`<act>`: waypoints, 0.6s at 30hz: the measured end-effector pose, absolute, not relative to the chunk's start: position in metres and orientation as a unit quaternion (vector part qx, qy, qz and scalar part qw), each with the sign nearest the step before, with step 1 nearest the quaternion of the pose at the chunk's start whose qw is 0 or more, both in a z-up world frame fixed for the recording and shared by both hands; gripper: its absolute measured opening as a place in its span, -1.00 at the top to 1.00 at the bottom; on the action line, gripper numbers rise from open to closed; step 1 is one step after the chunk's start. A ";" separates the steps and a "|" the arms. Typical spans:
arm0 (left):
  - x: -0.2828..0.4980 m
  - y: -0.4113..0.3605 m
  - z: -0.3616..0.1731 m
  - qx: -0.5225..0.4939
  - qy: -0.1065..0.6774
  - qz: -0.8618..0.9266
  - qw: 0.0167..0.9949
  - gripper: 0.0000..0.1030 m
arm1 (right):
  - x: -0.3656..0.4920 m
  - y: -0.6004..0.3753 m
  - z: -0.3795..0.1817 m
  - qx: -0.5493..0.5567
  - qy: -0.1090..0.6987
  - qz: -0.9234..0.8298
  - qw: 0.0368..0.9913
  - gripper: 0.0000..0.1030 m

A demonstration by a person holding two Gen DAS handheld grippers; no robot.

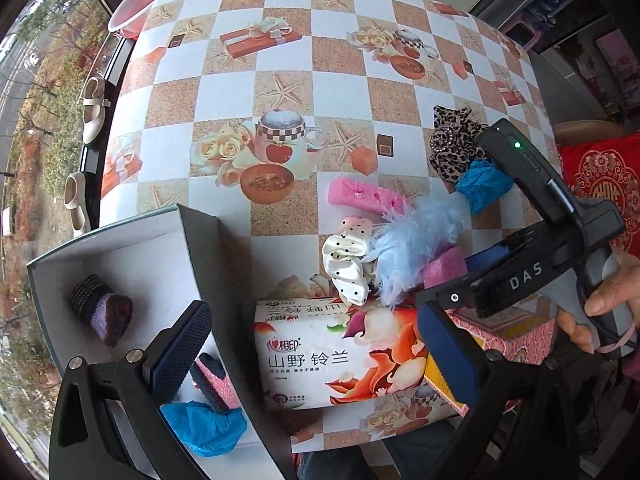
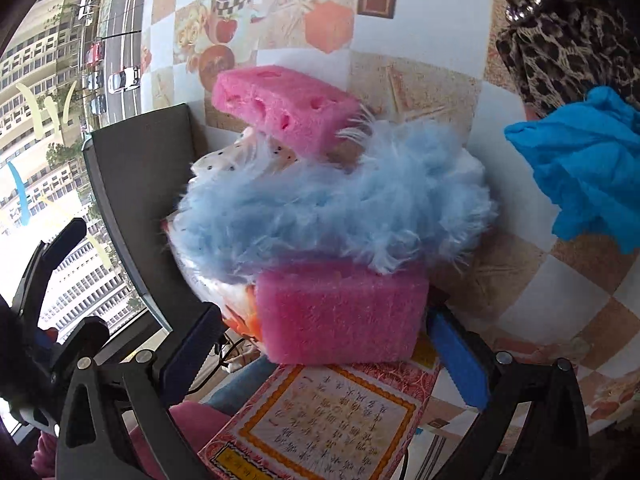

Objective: Organize soft objects
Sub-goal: 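Grasp the leopard-print scrunchie with the left tool while the right tool grasps the pink foam block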

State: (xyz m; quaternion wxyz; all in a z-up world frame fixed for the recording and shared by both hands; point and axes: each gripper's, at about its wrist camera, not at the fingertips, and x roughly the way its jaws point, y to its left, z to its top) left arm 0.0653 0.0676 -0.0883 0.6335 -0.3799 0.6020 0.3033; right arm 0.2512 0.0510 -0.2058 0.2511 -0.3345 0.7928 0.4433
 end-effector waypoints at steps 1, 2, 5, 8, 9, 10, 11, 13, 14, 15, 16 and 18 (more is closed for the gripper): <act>0.072 0.069 -0.094 -0.381 0.607 0.299 0.631 -0.99 | 0.256 0.047 -0.206 -0.345 0.785 0.437 0.271 -1.00; 0.079 0.069 -0.100 -0.383 0.610 0.293 0.629 -0.99 | 0.262 0.043 -0.206 -0.354 0.776 0.430 0.297 -1.00; 0.103 0.067 -0.121 -0.389 0.625 0.265 0.622 -0.99 | 0.296 0.021 -0.202 -0.348 0.762 0.400 0.372 -1.00; 0.127 0.062 -0.144 -0.385 0.648 0.237 0.613 -0.99 | 0.340 -0.004 -0.200 -0.330 0.756 0.352 0.442 -1.00; 0.134 0.060 -0.151 -0.381 0.656 0.230 0.610 -0.99 | 0.356 -0.012 -0.200 -0.327 0.752 0.334 0.465 -1.00; 0.140 0.060 -0.156 -0.376 0.662 0.225 0.608 -0.99 | 0.372 -0.022 -0.200 -0.320 0.751 0.314 0.484 -1.00; 0.146 0.059 -0.161 -0.371 0.668 0.223 0.606 -0.99 | 0.388 -0.033 -0.200 -0.312 0.752 0.293 0.501 -1.00; 0.154 0.061 -0.170 -0.356 0.677 0.229 0.602 -0.99 | 0.413 -0.054 -0.200 -0.294 0.756 0.260 0.523 -1.00; 0.157 0.064 -0.174 -0.349 0.679 0.234 0.602 -0.99 | 0.422 -0.066 -0.199 -0.281 0.758 0.251 0.532 -1.00; 0.160 0.070 -0.177 -0.342 0.680 0.241 0.602 -0.99 | 0.426 -0.074 -0.196 -0.268 0.760 0.250 0.536 -1.00; 0.163 0.078 -0.180 -0.331 0.681 0.253 0.602 -0.99 | 0.427 -0.080 -0.194 -0.257 0.763 0.254 0.536 -1.00; 0.166 0.098 -0.177 -0.310 0.680 0.282 0.602 -0.99 | 0.424 -0.090 -0.189 -0.234 0.768 0.272 0.531 -1.00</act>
